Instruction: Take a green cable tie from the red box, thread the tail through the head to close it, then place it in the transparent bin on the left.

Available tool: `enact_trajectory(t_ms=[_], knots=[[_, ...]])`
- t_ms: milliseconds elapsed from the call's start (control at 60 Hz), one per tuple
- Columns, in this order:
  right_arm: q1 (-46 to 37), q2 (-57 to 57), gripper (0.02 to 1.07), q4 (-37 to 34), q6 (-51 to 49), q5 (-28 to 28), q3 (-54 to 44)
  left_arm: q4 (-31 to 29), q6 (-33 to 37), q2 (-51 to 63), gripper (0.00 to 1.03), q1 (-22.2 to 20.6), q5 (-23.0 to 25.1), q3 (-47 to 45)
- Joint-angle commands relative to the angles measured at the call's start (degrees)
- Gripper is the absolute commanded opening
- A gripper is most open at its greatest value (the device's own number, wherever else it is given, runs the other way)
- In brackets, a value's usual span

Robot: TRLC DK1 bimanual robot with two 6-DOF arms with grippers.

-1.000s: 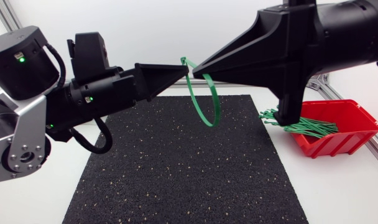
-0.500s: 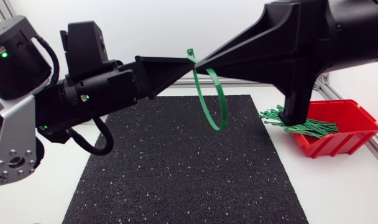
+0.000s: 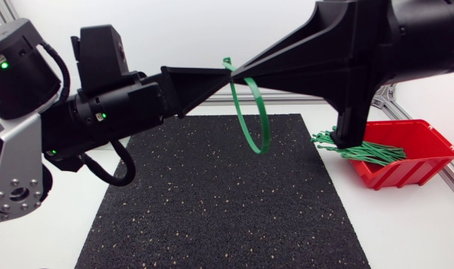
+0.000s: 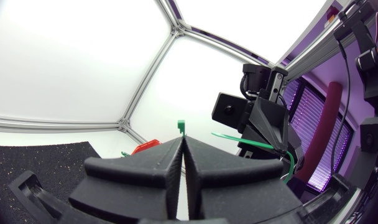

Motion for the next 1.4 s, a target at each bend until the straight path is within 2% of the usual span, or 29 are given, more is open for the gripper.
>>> enact_trajectory(t_ms=[0,1383], knots=[[0.5,-0.3,0.08,1.4,2.1,0.6,-2.0,1.1,-0.6,-1.7,0.03,0.6,-0.2,0.2],[0.4,0.0,0.08,5.8,2.9,3.0,-3.6,0.9,-0.6,-3.5,0.03,-1.8,-1.0,-2.4]])
